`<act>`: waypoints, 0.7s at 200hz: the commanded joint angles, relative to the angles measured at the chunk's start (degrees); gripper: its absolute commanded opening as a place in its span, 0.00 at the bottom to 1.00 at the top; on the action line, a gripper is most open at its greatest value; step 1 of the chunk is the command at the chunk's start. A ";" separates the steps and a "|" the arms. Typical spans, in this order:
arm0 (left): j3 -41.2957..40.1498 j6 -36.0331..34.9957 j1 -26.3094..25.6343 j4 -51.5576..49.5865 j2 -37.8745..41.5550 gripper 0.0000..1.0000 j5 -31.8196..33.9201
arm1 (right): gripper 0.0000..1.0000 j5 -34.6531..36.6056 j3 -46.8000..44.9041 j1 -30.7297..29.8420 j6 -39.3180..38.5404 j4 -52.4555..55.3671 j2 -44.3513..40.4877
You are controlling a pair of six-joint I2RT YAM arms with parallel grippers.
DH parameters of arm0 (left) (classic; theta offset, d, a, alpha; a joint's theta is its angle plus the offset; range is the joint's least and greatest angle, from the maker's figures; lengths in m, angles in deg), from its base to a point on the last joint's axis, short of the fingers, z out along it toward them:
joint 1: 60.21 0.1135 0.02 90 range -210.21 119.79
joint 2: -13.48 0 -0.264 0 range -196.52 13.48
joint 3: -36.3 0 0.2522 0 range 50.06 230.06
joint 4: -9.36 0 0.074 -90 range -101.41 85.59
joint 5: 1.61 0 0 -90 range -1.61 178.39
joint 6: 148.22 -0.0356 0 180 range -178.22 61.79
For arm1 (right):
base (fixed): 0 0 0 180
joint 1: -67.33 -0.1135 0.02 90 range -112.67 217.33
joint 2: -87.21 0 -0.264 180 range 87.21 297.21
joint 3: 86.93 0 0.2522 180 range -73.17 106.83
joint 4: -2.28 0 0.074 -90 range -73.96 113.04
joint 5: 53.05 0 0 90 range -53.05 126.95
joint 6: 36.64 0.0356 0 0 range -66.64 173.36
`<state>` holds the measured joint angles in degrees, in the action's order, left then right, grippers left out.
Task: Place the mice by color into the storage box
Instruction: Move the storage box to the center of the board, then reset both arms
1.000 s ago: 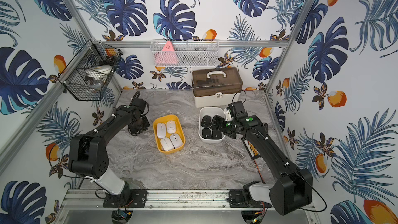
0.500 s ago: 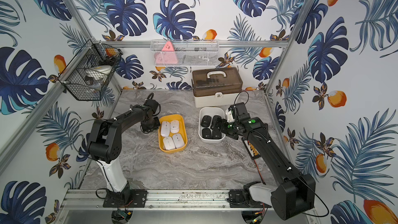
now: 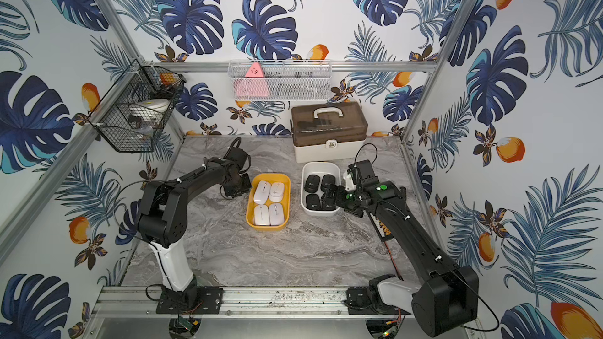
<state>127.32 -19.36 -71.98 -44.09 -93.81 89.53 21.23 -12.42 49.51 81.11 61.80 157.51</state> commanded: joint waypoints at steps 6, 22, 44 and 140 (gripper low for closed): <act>-4.20 -4.18 5.00 2.58 7.57 0.50 -2.04 | 1.00 4.42 0.78 0.31 -2.41 -2.03 0.50; -6.05 -8.31 7.68 4.76 13.82 0.72 -2.97 | 1.00 8.14 2.20 0.50 -5.06 -3.44 1.65; -7.30 -13.66 9.04 8.17 22.39 0.88 -0.50 | 1.00 14.08 3.86 0.68 -8.83 -6.89 3.49; -33.63 -24.32 17.40 41.57 32.98 0.99 10.98 | 1.00 39.51 -23.56 2.64 -19.55 -52.97 0.27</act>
<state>102.03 -40.22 -55.15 -18.14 -62.77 100.29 53.60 -29.42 52.06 65.46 27.25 158.06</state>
